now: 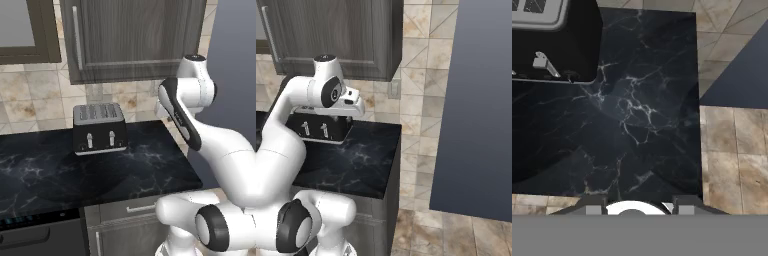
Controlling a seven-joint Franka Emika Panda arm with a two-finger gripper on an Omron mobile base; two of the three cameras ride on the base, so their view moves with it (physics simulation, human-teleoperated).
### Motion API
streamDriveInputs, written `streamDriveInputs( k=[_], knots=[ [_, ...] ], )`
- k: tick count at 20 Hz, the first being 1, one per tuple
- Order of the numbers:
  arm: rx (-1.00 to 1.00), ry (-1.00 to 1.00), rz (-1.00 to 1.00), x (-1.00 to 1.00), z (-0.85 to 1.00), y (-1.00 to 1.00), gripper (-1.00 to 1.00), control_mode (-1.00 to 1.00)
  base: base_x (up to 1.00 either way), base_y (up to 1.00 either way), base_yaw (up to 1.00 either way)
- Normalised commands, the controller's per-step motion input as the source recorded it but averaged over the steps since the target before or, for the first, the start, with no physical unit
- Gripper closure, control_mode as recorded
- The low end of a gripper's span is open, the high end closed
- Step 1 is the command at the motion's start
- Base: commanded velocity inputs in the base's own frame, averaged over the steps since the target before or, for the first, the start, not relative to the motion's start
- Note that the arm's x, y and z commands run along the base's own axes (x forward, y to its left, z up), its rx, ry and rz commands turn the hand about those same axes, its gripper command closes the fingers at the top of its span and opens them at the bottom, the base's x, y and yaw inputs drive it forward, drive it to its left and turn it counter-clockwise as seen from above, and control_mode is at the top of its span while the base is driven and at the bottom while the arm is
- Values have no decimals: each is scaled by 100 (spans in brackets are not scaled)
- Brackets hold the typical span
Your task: Move the ketchup and mustard from the cabinet to the dining counter.
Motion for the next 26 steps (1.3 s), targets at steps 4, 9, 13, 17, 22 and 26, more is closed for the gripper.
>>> streamDriveInputs(
  k=[4, 9, 13, 17, 22, 26],
  knots=[
    [0, 0, 0, -19, 0, 11, -100, -100, 0, 0, 0],
    [-7, -5, 0, 0, 1, 67, -100, -100, 0, 0, 0],
    [-17, -37, 0, -38, 15, 90, -100, -100, 0, 0, 0],
    [-5, -48, -2, -70, 41, 72, -100, -100, 0, 0, 0],
    [0, -51, 0, -66, 72, 62, -100, -100, 0, 0, 0],
    [0, -49, 0, -40, 82, 62, -100, -100, 0, 0, 0]
  ],
)
